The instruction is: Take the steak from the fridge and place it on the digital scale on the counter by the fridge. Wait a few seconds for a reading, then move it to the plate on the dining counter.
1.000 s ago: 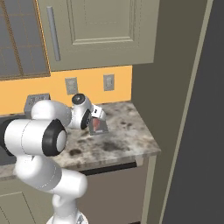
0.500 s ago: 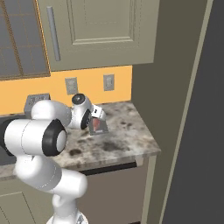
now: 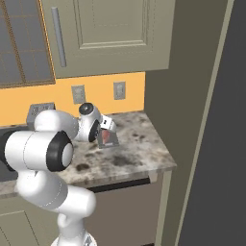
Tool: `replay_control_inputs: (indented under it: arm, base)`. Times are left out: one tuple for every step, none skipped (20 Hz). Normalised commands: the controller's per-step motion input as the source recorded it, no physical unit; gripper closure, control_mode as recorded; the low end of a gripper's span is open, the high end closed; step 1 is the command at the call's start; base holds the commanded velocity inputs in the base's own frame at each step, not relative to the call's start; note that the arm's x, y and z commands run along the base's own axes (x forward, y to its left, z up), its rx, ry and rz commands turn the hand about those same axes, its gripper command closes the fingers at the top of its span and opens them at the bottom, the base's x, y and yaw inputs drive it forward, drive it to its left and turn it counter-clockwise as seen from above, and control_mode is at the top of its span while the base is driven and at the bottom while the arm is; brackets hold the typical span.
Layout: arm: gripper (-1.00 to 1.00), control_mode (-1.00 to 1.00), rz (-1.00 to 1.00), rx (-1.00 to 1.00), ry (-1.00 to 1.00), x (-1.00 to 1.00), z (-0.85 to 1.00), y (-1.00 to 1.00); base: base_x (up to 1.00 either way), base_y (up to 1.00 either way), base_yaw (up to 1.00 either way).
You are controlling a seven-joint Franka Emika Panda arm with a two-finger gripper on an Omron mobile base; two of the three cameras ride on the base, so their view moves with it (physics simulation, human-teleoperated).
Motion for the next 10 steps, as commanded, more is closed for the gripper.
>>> replay_control_inputs:
  arm:
    - [-1.0, -1.0, 0.0, 0.0, 0.0, 0.0, 0.0, 0.0]
    - [-1.0, -1.0, 0.0, 0.0, 0.0, 0.0, 0.0, 0.0]
    - [-1.0, -1.0, 0.0, 0.0, 0.0, 0.0, 0.0, 0.0]
    - [-1.0, -1.0, 0.0, 0.0, 0.0, 0.0, 0.0, 0.0]
    - [-1.0, -1.0, 0.0, 0.0, 0.0, -0.02, 0.0, 0.0]
    - [-1.0, -1.0, 0.0, 0.0, 0.0, 0.0, 0.0, 0.0]
    - [-1.0, -1.0, 0.0, 0.0, 0.0, 0.0, 0.0, 0.0]
    - [-1.0, -1.0, 0.0, 0.0, 0.0, 0.0, 0.0, 0.0]
    - [-1.0, -1.0, 0.0, 0.0, 0.0, 0.0, -0.2, 0.0]
    - [-1.0, -1.0, 0.0, 0.0, 0.02, 0.0, -0.22, 0.0]
  base:
    - [0.0, 0.0, 0.0]
    - [0.0, 0.0, 0.0]
    - [0.0, 0.0, 0.0]
    - [0.0, 0.0, 0.0]
    - [0.0, 0.0, 0.0]
    - [0.0, 0.0, 0.0]
    - [0.0, 0.0, 0.0]
    - [0.0, 0.0, 0.0]
    - [0.0, 0.0, 0.0]
    - [0.0, 0.0, 0.0]
